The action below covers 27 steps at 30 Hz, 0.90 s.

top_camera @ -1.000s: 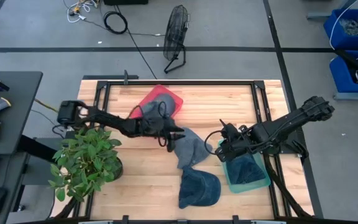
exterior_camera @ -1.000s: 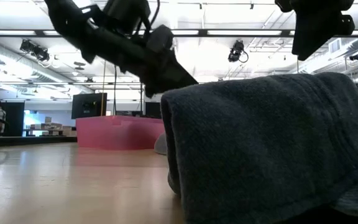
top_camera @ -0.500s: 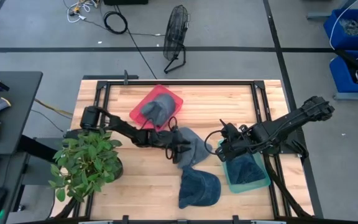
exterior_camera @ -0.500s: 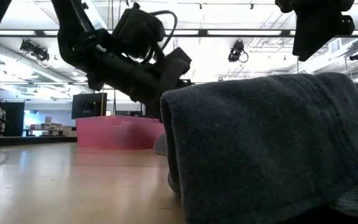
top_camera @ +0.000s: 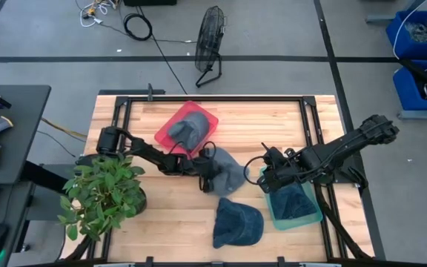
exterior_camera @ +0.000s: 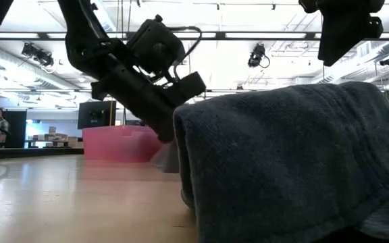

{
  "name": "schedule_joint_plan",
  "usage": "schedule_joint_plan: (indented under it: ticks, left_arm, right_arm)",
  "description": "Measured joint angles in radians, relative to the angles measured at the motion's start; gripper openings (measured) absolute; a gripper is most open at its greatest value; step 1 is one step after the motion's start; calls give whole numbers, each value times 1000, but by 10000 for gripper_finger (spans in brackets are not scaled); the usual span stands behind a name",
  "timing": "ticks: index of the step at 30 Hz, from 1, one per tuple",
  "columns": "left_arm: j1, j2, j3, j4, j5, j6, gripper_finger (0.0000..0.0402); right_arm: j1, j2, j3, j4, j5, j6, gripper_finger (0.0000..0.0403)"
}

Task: Pick & Place hat
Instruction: Put the gray cap into the red bin

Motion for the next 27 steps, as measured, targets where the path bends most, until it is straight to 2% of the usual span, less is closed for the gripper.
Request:
schedule_joint_plan:
  ticks: [2,6,11,15,21,27]
  left_arm:
    - [-6,-5,-2,-37,-1,18,9]
    - [-27,-67,-6,-71,2,15,8]
    - [-39,-207,-5,-132,13,36,11]
    - [-28,-257,-7,-223,-29,82,43]
    - [-24,-248,-7,-243,-39,86,118]
    - [-23,-247,-6,-256,-39,34,162]
  right_arm:
    - [0,0,0,1,0,0,126]
    - [0,0,0,6,0,0,126]
    - [0,0,0,9,0,0,126]
    - [0,0,0,10,0,0,126]
    - [0,0,0,13,0,0,126]
    - [0,0,0,12,0,-1,126]
